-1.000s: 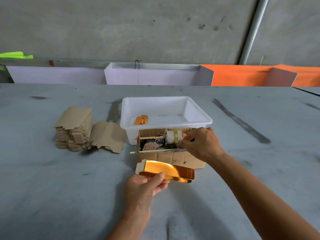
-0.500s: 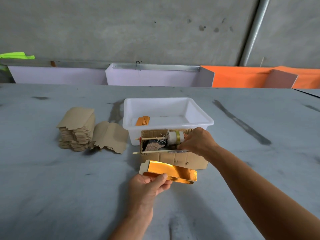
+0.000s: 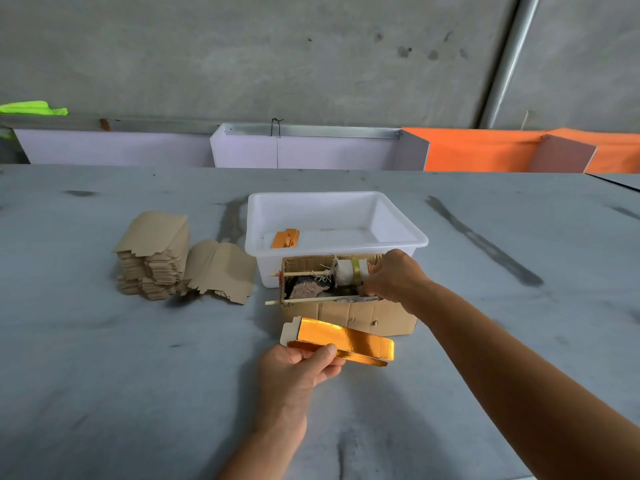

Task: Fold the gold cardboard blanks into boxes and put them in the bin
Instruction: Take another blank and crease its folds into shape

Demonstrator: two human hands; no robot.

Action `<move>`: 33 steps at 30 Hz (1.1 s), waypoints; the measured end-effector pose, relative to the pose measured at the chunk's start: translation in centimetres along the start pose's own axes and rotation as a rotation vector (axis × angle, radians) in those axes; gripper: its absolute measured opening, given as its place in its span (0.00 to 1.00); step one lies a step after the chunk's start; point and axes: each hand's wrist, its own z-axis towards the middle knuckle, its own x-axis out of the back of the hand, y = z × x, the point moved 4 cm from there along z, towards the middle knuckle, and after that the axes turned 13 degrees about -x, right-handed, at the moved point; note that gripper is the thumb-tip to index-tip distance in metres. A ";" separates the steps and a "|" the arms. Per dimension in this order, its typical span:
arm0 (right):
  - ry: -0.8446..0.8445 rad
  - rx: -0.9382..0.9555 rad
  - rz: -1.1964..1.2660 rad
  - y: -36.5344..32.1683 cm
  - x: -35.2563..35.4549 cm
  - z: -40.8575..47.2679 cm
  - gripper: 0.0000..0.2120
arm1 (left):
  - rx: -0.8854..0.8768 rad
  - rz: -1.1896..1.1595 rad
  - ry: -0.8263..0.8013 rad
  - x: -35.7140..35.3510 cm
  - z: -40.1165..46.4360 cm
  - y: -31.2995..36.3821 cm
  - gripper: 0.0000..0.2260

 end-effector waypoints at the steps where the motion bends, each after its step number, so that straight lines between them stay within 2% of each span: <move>1: -0.007 0.000 0.013 0.0 0.0 0.0 0.15 | 0.000 0.005 0.000 0.0 0.0 0.0 0.03; 10: -0.044 0.037 0.058 -1.3 1.0 -0.5 0.12 | -0.005 0.027 -0.007 -0.2 0.1 0.0 0.06; 27: -0.113 -0.106 0.153 -1.6 1.4 -1.7 0.11 | -0.001 0.037 0.002 -0.8 0.6 -0.2 0.06; 33: -0.117 -0.142 0.210 -1.5 1.4 -1.8 0.07 | -0.009 0.020 0.007 -0.9 0.8 -0.1 0.05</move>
